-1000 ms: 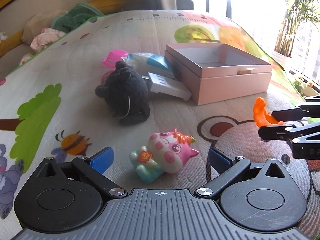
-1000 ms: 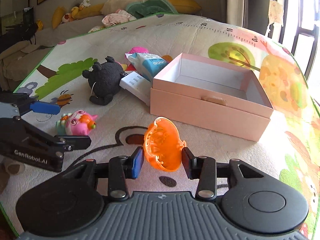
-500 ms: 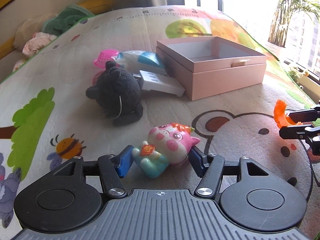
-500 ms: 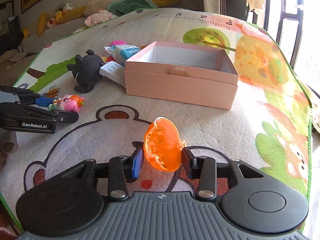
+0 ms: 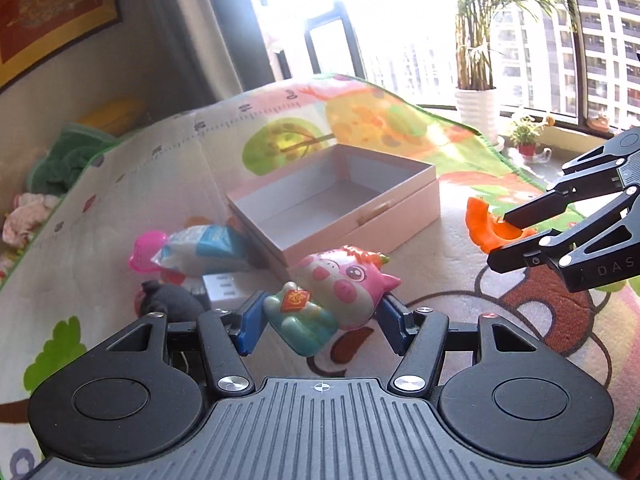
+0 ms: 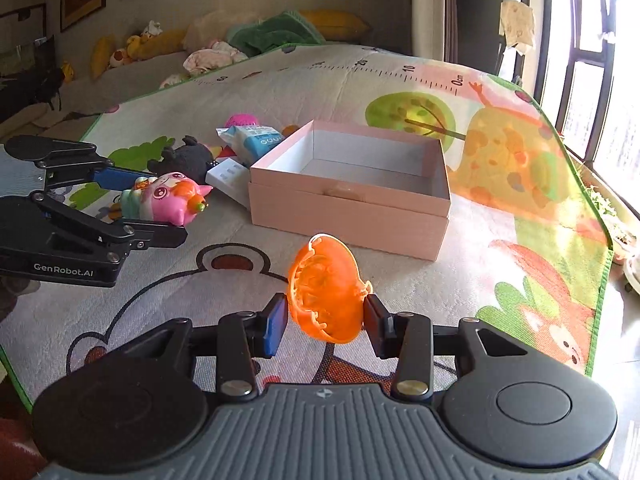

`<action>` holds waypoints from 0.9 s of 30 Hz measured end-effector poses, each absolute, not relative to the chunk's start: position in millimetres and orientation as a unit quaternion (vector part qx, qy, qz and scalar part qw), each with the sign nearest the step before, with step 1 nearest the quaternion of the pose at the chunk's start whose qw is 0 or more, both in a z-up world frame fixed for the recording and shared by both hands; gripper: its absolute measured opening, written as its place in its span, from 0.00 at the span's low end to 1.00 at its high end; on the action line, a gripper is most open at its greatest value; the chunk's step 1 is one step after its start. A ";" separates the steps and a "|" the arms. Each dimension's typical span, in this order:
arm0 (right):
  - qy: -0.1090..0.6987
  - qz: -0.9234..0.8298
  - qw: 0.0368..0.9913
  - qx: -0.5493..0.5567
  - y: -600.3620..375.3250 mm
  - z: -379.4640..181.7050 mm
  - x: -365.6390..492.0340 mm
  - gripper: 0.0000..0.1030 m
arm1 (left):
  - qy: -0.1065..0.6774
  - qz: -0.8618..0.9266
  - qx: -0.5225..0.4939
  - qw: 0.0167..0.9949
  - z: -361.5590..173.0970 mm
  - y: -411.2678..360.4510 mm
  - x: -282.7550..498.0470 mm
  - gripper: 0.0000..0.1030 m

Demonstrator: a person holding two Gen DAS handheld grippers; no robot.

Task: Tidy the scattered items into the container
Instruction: 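Carry both toys over the pink box and open both tools to drop them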

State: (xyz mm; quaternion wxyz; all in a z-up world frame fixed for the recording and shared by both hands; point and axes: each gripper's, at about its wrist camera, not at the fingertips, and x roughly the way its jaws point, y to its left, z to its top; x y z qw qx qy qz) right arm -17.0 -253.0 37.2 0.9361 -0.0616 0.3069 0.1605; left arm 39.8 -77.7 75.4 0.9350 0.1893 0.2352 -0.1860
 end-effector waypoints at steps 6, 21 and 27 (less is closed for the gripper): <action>0.271 0.145 0.951 -0.024 -265.6 76.8 51.5 0.40 | 0.203 -0.186 0.174 0.945 89.4 -96.6 112.2 0.63; 0.273 0.081 0.958 0.038 -275.3 86.3 171.2 0.57 | 0.205 -0.127 0.136 0.961 82.0 -36.5 138.4 0.93; 0.250 0.099 0.963 -0.029 -236.6 78.5 137.6 0.57 | 0.248 -0.067 0.109 0.960 62.8 7.0 96.5 0.97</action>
